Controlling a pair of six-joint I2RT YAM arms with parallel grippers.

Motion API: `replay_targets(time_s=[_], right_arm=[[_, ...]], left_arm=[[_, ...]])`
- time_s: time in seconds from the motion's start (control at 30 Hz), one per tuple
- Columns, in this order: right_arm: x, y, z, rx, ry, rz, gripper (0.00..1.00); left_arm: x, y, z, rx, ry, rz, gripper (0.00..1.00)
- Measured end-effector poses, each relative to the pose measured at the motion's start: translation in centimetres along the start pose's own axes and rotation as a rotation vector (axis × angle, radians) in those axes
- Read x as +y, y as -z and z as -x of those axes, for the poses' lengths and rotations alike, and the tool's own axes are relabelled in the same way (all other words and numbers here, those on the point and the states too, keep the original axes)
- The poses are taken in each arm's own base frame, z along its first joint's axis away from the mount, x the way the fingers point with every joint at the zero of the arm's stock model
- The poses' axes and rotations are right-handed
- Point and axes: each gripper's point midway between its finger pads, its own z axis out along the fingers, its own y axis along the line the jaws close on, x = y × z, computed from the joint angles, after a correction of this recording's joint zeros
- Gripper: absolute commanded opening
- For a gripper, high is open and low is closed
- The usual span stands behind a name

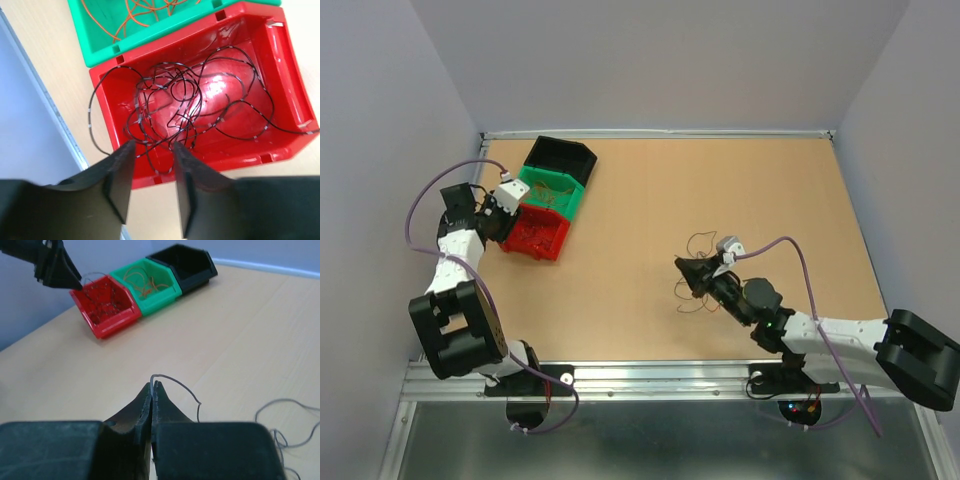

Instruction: Untangle the cables

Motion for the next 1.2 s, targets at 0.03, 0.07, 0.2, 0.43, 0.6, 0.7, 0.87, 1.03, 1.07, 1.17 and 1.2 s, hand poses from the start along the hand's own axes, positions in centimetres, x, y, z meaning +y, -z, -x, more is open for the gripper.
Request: replay_targets(time_s=[0.03,0.07,0.2,0.43,0.6,0.7,0.87,1.03,1.07,1.17,1.2], right_arm=[[0.4,-0.5,0.9,-0.017,0.000,0.010,0.00],[0.8,-0.9,1.7,-0.033,0.001,0.021,0.00],[2.4,-2.3,5.2,-0.102,-0.004,0.066,0.01],[4.7,-4.6,7.8,-0.131,0.000,0.142,0.00],[6.3,-6.8,7.4,-0.092,0.009,0.191,0.01],[7.1,-7.8,7.3,-0.080,0.012,0.218,0.01],[8.6,-9.5,7.6,-0.074,0.016,0.272,0.00],[9.5,-10.5,7.3,-0.064,0.033,0.314,0.00],[9.6,-10.6,7.3,-0.061,0.036,0.318,0.01],[10.2,-11.1,7.4,-0.060,0.048,0.344,0.01],[10.4,-11.2,7.5,-0.063,0.050,0.351,0.00]], left_arm=[[-0.1,0.4,0.2,-0.002,-0.004,0.002,0.51],[-0.1,0.9,0.5,-0.007,-0.009,0.008,0.53],[0.2,3.1,2.1,-0.041,-0.037,0.049,0.54],[-1.2,5.5,4.0,-0.089,-0.048,0.022,0.66],[-7.1,6.9,10.2,-0.297,-0.149,-0.144,0.73],[-11.8,8.0,14.0,-0.445,-0.209,-0.262,0.78],[-16.7,9.3,17.1,-0.614,-0.203,-0.419,0.78],[-18.5,8.7,19.2,-0.692,-0.191,-0.500,0.76],[-18.7,8.4,19.2,-0.697,-0.186,-0.511,0.75],[-19.7,7.2,18.4,-0.688,-0.164,-0.550,0.68],[-20.1,6.9,18.2,-0.682,-0.158,-0.565,0.66]])
